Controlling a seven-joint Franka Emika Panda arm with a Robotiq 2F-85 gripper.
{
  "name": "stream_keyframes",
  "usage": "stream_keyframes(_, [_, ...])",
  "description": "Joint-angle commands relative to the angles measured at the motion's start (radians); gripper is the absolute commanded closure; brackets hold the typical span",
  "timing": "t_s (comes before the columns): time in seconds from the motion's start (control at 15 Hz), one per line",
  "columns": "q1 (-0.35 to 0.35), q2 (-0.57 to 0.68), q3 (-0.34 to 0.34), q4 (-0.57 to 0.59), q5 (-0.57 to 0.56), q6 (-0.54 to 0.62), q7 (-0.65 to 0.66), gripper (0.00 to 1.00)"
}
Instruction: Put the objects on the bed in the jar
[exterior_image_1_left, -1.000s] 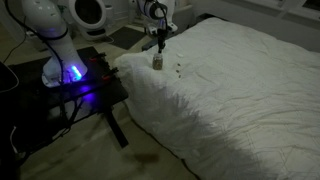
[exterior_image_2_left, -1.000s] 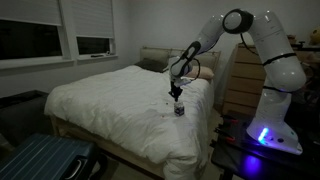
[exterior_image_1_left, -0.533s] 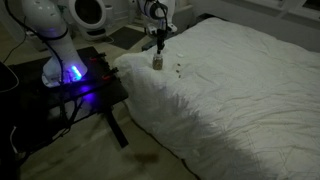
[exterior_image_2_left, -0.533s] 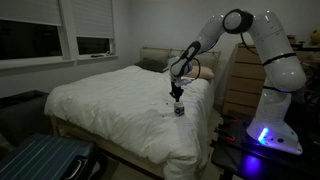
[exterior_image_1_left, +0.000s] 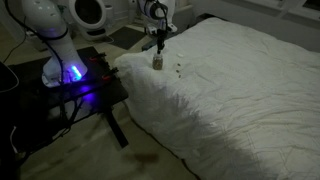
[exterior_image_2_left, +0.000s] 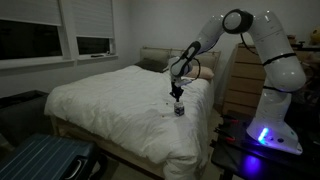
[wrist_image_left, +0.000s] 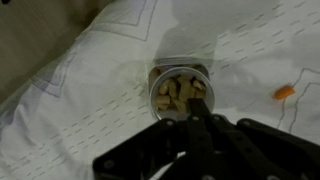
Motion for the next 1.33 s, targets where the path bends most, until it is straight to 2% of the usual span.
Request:
stream_keyframes(0.0, [0.006,-0.023,-0.018,-0.002,-0.005,-0.006,0.015,1.0])
stream_keyframes(0.4, [0.053,-0.053,-0.118,-0.03,-0.088,0.098,0.159,1.0])
stream_keyframes(0.73, [0.091,-0.029,-0.219,-0.036,-0.174,0.17,0.306,1.0])
stream_keyframes(1.2, [0.039,0.085,-0.254,-0.008,-0.169,0.267,0.294,1.0])
stream_keyframes(1.27, [0.036,0.107,-0.262,0.001,-0.168,0.288,0.284,0.92])
